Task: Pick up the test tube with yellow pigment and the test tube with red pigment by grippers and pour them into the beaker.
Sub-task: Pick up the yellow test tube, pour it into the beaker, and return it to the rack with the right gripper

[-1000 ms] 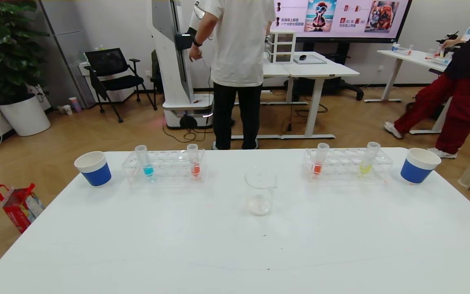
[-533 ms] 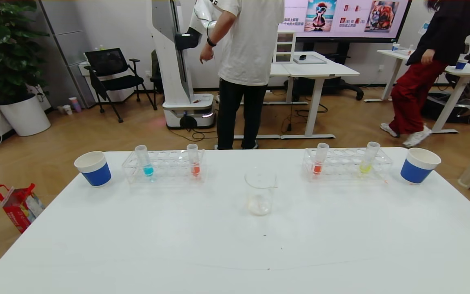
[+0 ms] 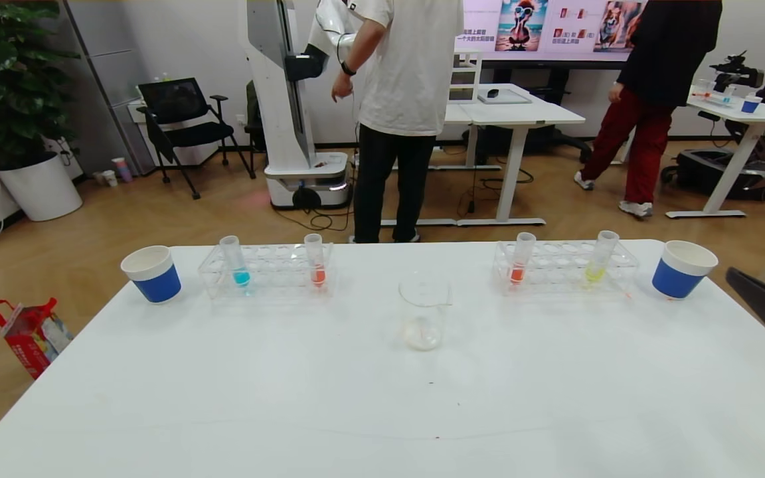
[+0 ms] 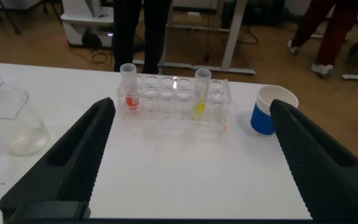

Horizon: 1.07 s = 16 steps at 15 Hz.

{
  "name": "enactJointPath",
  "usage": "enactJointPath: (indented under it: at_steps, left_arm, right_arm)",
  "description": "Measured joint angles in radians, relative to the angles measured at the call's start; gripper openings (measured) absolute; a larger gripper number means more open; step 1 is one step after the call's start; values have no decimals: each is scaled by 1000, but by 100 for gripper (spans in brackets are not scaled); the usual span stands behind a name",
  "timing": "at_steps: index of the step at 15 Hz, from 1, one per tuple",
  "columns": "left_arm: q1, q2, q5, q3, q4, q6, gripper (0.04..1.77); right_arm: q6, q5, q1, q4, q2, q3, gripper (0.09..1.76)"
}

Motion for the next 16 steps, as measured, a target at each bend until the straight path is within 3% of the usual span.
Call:
enactJointPath:
  at_steps: [7, 12, 16]
  left_arm:
    - [0, 0, 0, 0, 0, 1, 175]
    - [0, 0, 0, 0, 0, 0, 175]
    - [0, 0, 0, 0, 0, 0, 175]
  right_arm:
    - [1, 54, -77, -397, 562, -100, 174]
    - [0, 57, -98, -685, 872, -145, 174]
    - [1, 89, -131, -732, 1038, -247, 174]
